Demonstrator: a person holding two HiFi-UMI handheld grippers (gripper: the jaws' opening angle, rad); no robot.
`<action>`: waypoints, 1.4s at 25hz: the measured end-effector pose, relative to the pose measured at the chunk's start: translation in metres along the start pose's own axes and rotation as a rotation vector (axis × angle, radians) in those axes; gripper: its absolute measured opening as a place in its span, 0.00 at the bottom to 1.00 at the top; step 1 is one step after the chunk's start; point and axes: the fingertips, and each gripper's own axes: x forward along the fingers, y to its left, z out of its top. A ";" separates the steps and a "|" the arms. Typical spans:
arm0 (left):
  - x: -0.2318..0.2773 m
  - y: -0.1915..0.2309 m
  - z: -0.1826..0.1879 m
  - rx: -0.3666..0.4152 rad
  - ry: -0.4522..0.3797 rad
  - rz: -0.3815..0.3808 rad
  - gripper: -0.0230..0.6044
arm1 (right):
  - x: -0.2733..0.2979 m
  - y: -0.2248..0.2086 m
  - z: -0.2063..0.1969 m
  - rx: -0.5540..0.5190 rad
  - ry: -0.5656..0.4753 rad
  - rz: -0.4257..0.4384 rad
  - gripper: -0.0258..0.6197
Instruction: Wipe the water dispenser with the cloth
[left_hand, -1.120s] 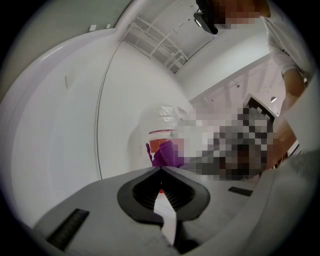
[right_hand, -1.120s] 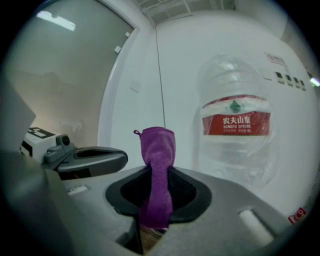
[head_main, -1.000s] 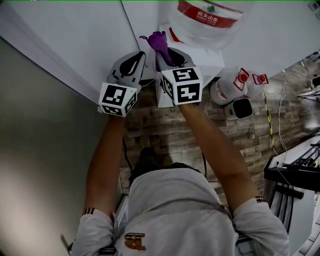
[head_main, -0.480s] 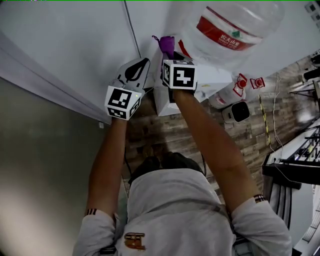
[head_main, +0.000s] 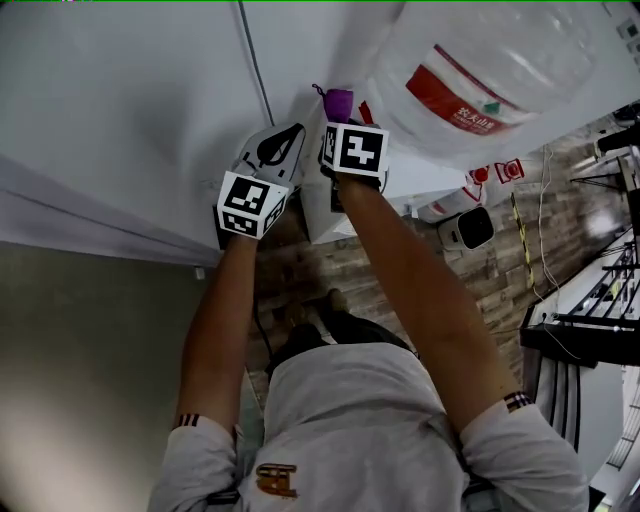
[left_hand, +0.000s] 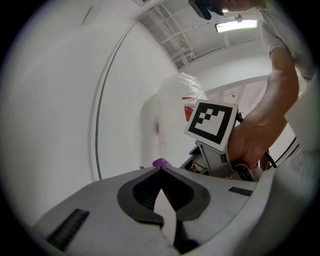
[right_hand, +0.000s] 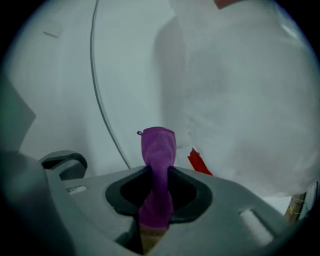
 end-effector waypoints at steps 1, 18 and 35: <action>0.005 0.003 -0.001 -0.003 0.003 -0.005 0.03 | 0.005 0.000 0.001 0.002 0.008 -0.006 0.19; 0.031 0.033 -0.012 -0.029 0.021 -0.047 0.03 | 0.060 -0.007 0.005 -0.101 0.154 -0.146 0.19; 0.012 0.017 -0.010 -0.032 0.013 -0.080 0.03 | 0.037 -0.014 -0.018 -0.007 0.188 -0.189 0.19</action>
